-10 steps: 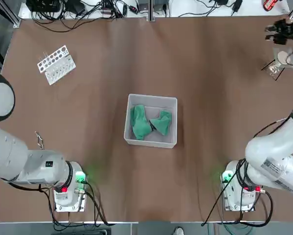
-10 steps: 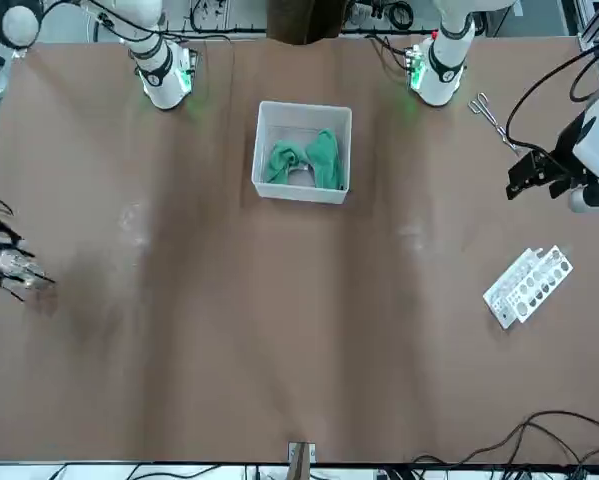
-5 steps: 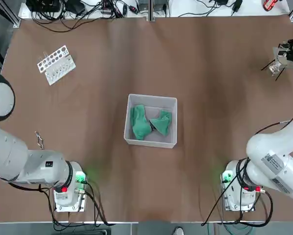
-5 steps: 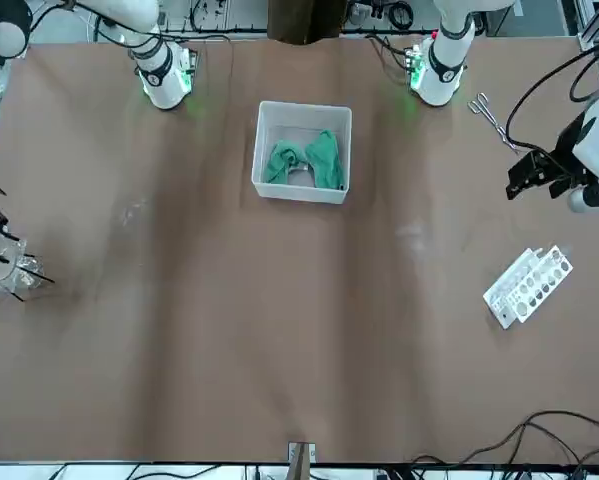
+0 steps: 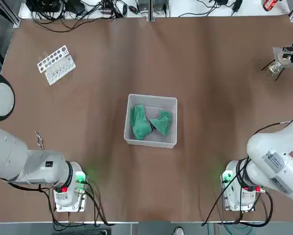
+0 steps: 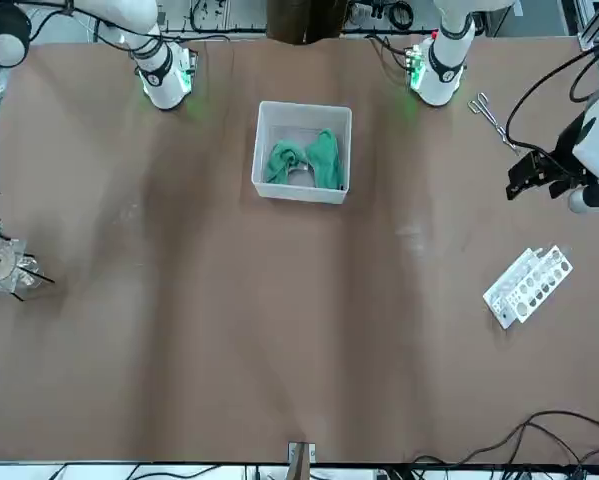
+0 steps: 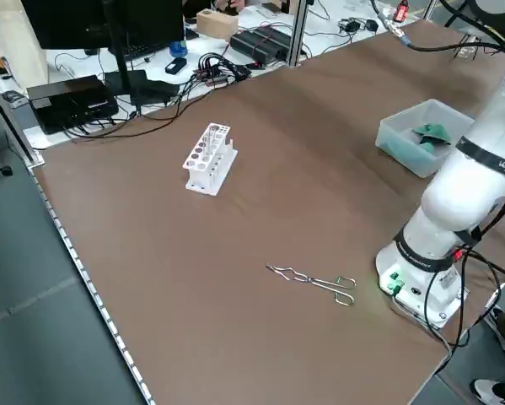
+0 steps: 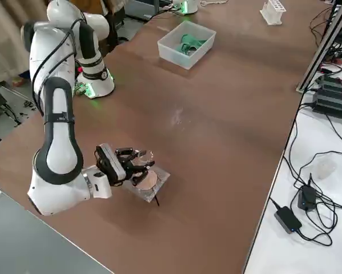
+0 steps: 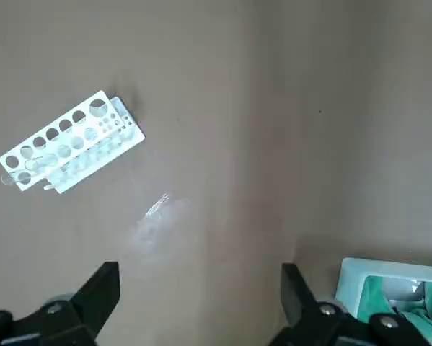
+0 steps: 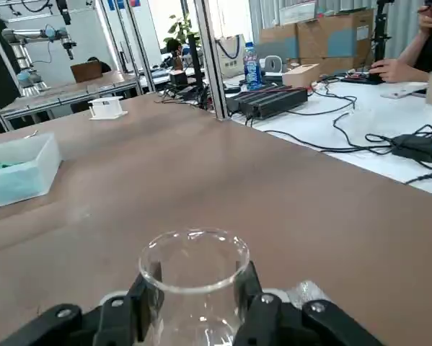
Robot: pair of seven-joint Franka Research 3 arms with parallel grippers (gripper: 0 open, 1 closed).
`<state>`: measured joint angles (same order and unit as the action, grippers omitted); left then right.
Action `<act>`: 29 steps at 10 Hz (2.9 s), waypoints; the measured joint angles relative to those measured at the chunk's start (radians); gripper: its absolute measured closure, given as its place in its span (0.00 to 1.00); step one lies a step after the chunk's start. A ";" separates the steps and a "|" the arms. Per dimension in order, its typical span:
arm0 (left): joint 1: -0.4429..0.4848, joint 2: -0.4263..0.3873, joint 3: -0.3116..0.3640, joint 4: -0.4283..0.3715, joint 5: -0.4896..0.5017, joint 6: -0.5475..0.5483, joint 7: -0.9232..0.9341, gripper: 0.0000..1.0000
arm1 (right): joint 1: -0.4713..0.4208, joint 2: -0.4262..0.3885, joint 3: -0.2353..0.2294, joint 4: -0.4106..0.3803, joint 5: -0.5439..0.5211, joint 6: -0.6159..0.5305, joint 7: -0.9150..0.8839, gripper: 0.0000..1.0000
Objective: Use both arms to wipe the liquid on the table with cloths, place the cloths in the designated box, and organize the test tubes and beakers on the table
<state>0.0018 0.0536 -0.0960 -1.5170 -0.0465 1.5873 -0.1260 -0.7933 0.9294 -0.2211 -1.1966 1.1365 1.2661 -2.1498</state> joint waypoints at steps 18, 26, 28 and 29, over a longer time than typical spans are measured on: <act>0.003 0.000 0.003 -0.001 0.000 0.003 0.000 0.01 | -0.018 0.030 0.013 0.029 0.000 0.060 0.020 0.00; 0.003 0.000 0.003 -0.001 0.000 0.004 0.000 0.01 | -0.071 0.002 0.016 0.176 -0.029 -0.081 0.176 0.00; 0.003 0.000 0.003 -0.001 0.000 0.004 0.000 0.01 | 0.024 -0.039 0.023 0.211 -0.091 -0.098 0.336 0.00; 0.003 0.000 0.003 -0.001 0.000 0.004 0.000 0.01 | 0.094 -0.049 0.024 0.214 -0.110 -0.095 0.400 0.00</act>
<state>0.0052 0.0539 -0.0927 -1.5180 -0.0465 1.5909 -0.1260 -0.6991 0.8800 -0.1968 -0.9830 1.0260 1.1711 -1.7493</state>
